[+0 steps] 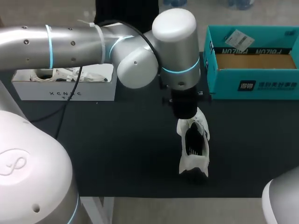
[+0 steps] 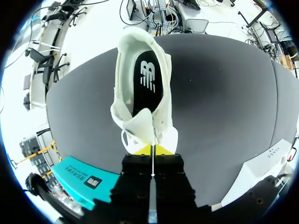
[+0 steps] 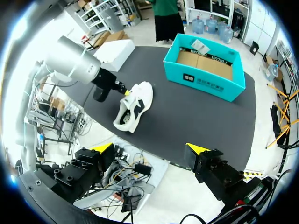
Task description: Take the shoe out of the shoebox, open the shoe tongue, remove and reinsert the insole, then place the shoe into the shoebox
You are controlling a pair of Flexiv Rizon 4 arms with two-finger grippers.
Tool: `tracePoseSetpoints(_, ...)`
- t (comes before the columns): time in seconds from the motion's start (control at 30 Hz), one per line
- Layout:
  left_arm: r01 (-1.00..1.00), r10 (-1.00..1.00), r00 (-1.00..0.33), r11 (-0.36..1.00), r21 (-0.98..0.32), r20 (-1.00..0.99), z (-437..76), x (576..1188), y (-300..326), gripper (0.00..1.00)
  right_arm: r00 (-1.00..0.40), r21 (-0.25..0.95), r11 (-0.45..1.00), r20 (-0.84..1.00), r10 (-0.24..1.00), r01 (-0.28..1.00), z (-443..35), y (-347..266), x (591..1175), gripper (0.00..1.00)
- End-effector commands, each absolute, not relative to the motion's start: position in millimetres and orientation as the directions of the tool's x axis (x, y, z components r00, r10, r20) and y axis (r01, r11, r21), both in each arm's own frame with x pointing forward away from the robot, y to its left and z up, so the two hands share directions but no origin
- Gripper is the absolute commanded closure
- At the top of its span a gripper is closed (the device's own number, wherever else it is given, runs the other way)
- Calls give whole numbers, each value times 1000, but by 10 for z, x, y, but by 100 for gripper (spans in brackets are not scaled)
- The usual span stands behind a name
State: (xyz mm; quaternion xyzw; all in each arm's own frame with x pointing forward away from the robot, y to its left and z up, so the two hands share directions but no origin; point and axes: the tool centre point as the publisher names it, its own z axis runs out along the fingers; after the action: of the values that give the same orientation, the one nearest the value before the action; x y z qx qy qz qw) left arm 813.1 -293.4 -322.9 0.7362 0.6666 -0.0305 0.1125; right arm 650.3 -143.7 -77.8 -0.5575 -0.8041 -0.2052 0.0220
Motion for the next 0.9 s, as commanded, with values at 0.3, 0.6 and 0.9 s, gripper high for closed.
tracePoseSetpoints(0.3, 991, 980, 106, -91, 100, -168, -3398, 8119, -2968, 100, -376, 297, 296, 266, 888, 908, -759, -1431, 6533, 0)
tracePoseSetpoints(0.6, 992, 979, 111, -100, 71, -171, -3462, 7998, -2936, 100, -376, 297, 296, 266, 888, 908, -759, -1431, 6533, 0)
tracePoseSetpoints(0.9, 996, 992, -49, 57, 65, -121, -3172, 7940, -2776, 100, -376, 297, 296, 266, 888, 908, -759, -1431, 6533, 0)
